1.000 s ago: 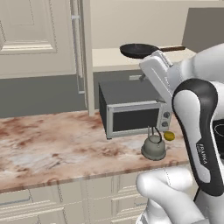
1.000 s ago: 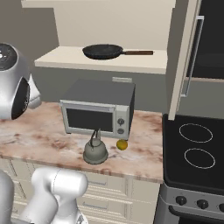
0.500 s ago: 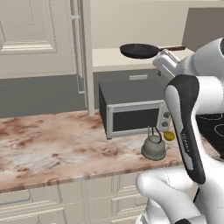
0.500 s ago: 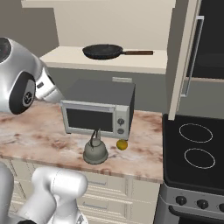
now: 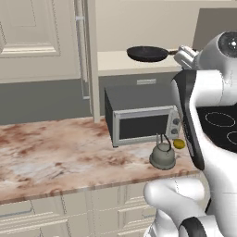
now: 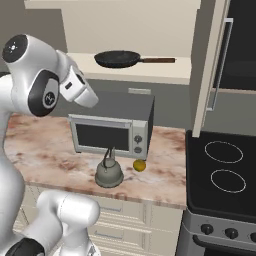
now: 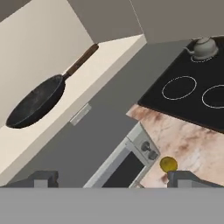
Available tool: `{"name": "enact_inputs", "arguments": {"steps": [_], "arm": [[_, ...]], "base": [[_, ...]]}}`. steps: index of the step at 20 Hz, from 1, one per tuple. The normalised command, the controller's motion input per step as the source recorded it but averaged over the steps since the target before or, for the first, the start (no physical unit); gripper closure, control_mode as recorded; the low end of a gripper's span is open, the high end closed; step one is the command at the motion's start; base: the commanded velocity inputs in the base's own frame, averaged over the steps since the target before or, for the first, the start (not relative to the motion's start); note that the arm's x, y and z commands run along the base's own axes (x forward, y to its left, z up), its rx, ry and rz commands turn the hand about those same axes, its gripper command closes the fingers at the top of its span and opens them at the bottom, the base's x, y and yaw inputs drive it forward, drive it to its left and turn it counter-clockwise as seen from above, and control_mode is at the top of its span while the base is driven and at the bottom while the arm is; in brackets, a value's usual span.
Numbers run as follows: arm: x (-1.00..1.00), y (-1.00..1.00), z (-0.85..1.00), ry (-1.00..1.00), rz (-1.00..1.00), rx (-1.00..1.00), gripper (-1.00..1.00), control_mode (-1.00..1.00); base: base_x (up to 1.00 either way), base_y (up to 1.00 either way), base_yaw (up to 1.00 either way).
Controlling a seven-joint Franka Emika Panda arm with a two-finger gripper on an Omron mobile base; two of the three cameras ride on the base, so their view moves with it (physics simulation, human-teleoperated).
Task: Pick the pan from the cabinet and place it on the stove. Then turn on the stove burner for the pan.
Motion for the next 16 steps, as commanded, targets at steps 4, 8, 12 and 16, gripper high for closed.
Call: {"name": "enact_inputs", "arguments": {"steps": [4,8,12,16], "arm": [[0.40,-0.50,0.25,-0.01,-0.14,-0.04,-1.00,-1.00],[0.37,-0.38,0.11,-0.04,-0.08,-0.04,-1.00,-1.00],[0.05,-0.24,0.00,-0.12,-0.02,-0.09,-1.00,-1.00],[0.16,-0.15,0.00,-0.07,0.00,-0.06,-1.00,-1.00]], "base": [[0.00,0.00,0.00],[0.00,0.00,0.00],[0.00,0.00,0.00],[0.00,0.00,0.00]]}}
